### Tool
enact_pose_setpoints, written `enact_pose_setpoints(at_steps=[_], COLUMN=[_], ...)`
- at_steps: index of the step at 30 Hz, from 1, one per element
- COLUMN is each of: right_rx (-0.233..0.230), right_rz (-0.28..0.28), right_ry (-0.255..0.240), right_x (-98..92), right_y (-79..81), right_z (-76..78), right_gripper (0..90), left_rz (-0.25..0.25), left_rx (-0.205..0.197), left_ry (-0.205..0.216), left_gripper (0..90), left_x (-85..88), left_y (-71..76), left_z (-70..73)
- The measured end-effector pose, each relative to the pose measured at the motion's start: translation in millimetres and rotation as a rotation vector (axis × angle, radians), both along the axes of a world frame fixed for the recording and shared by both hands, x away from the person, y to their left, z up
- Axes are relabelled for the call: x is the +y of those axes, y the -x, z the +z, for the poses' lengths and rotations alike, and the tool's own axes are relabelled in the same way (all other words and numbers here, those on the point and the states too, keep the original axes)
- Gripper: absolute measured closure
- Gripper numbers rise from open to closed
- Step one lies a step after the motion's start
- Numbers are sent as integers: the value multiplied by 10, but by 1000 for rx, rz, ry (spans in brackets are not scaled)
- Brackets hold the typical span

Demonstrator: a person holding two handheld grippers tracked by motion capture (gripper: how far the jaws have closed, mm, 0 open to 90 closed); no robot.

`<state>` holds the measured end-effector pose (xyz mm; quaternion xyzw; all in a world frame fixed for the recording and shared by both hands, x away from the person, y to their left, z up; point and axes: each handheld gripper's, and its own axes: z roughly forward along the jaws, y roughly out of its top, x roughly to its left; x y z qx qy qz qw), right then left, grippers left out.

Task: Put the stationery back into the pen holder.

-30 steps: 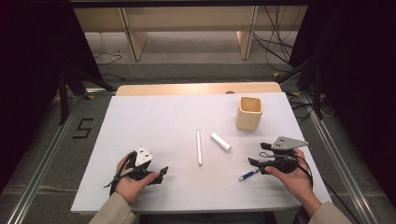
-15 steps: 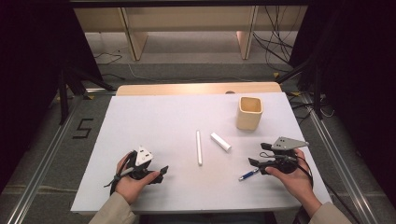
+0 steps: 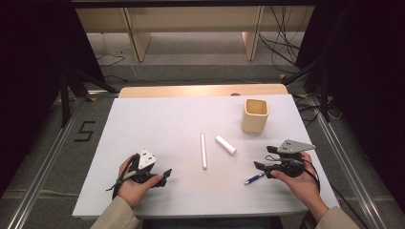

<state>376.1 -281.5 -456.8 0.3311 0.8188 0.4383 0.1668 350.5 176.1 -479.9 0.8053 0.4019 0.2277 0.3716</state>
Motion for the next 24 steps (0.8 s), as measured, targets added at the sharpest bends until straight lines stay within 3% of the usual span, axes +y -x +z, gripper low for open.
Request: enact_pose_setpoints(at_steps=[19, 24], right_rx=[-14, -16], right_rz=[-14, -11], right_ry=[10, 31], right_x=[-35, -39], right_y=[15, -6], right_z=[12, 39], right_gripper=[199, 237], left_rz=[1, 4], left_rx=[-8, -10], left_ry=[-6, -3], left_gripper=[164, 164], left_x=[-33, -31], left_y=[1, 3], left_z=[19, 18])
